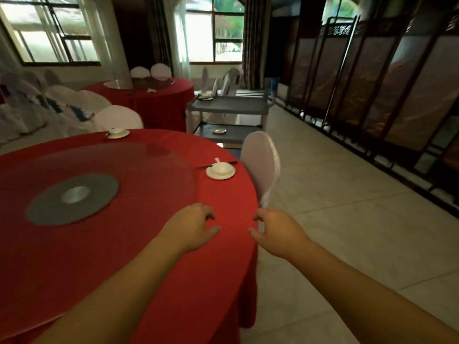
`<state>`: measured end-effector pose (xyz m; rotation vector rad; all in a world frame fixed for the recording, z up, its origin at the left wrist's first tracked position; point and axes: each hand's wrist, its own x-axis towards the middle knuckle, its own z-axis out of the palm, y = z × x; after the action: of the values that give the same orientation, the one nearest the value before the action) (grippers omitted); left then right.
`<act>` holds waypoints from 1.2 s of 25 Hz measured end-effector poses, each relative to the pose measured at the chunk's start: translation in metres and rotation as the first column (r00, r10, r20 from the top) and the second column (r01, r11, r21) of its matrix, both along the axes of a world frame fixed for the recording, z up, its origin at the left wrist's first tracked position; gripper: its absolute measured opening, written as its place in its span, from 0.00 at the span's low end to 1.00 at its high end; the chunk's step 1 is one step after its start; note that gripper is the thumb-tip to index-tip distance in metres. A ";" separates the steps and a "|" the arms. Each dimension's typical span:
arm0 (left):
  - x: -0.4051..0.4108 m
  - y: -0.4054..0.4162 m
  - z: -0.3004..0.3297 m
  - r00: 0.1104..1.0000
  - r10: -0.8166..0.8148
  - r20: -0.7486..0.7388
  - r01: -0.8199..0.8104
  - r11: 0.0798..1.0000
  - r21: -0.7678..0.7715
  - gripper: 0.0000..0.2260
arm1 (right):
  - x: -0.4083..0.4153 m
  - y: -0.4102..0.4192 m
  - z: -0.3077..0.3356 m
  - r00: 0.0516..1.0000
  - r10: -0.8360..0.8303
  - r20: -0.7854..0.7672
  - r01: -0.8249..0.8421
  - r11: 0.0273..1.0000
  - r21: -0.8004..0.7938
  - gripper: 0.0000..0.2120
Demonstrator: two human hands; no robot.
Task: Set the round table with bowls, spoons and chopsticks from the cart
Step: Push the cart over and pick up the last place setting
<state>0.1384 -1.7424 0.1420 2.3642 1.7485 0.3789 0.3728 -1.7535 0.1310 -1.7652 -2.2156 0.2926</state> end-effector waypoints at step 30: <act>0.399 0.961 0.002 0.930 0.319 -0.185 -0.335 0.940 -0.062 0.12 | 0.389 1.023 0.026 0.970 0.205 0.130 -0.205 0.979 -0.009 0.09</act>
<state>0.5375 -0.7819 0.1439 2.0945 2.1978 0.1341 0.7620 -0.7308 0.1572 -1.5956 -2.4941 0.2214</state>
